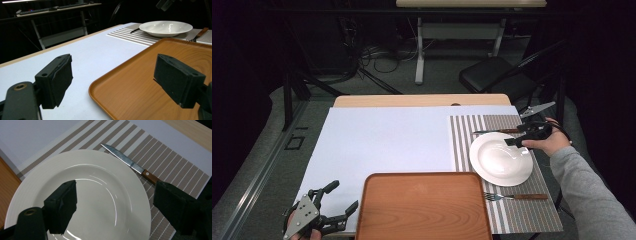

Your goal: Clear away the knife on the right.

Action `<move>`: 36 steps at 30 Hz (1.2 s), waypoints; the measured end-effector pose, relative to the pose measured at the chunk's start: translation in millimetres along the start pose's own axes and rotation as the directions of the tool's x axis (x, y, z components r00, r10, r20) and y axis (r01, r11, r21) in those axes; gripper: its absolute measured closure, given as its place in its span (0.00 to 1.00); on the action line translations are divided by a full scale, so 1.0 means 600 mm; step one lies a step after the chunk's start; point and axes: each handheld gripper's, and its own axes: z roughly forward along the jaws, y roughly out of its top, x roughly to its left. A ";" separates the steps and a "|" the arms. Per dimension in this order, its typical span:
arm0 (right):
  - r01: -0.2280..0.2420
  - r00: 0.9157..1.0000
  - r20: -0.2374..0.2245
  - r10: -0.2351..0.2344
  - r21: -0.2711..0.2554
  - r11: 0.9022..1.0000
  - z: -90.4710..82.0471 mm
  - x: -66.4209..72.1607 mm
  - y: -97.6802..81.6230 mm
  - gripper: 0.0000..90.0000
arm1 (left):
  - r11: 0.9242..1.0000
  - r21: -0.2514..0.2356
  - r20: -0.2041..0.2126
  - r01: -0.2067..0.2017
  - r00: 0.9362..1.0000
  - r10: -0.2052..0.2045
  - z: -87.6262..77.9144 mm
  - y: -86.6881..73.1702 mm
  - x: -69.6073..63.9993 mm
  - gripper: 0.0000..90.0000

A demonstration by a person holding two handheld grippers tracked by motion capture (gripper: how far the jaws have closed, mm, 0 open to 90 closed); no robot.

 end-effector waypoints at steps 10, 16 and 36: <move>-0.054 0.998 0.016 0.054 0.013 0.998 0.037 -0.021 0.015 0.22 | 1.000 0.003 0.008 -0.001 1.000 0.001 0.002 -0.001 0.000 0.17; -0.122 0.991 0.051 0.121 0.026 0.992 0.058 -0.039 0.017 0.25 | 1.000 0.009 0.010 0.000 1.000 0.000 0.003 -0.002 0.002 0.17; -0.203 0.975 0.098 0.200 0.025 0.979 0.092 -0.086 0.024 0.22 | 0.999 0.029 -0.014 0.013 1.000 -0.013 0.007 -0.005 0.003 0.17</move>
